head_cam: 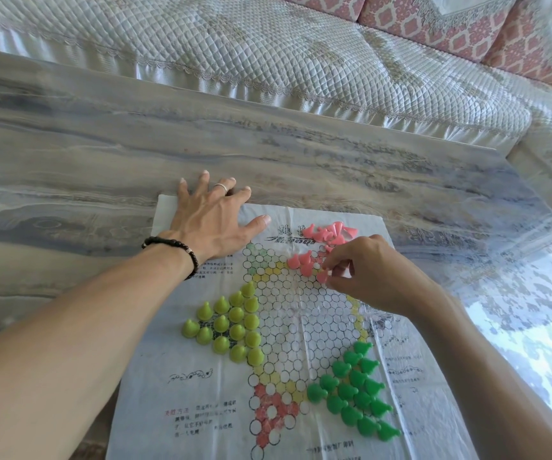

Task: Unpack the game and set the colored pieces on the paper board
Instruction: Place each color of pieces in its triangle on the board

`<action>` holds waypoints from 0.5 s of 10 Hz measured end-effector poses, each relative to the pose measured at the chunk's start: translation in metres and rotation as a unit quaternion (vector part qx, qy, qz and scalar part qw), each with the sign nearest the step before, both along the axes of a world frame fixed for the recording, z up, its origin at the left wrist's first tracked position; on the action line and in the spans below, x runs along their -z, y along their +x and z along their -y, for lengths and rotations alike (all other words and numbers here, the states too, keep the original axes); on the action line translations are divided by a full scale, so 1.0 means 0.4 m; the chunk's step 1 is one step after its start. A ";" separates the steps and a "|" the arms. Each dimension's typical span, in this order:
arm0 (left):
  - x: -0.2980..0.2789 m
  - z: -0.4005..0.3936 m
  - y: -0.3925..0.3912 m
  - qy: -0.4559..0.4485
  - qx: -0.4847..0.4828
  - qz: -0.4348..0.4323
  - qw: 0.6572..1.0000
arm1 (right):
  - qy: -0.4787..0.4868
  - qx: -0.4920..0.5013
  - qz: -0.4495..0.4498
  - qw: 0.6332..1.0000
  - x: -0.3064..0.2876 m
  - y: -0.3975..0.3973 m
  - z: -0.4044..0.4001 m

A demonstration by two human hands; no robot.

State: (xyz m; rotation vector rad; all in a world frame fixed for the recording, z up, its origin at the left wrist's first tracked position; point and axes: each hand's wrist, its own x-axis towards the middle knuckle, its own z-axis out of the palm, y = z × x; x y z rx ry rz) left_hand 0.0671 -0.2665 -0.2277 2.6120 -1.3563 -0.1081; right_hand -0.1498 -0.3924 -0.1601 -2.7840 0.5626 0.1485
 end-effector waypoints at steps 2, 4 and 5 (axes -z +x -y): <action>0.002 0.001 0.001 0.001 0.000 0.002 1.000 | 0.024 0.005 0.023 0.999 0.012 -0.003 -0.010; 0.000 0.001 0.000 0.003 0.000 0.002 1.000 | 0.022 -0.007 0.040 0.999 0.022 -0.002 -0.011; 0.000 0.002 0.000 0.005 0.001 0.002 1.000 | 0.028 -0.010 0.036 0.999 0.016 -0.006 -0.003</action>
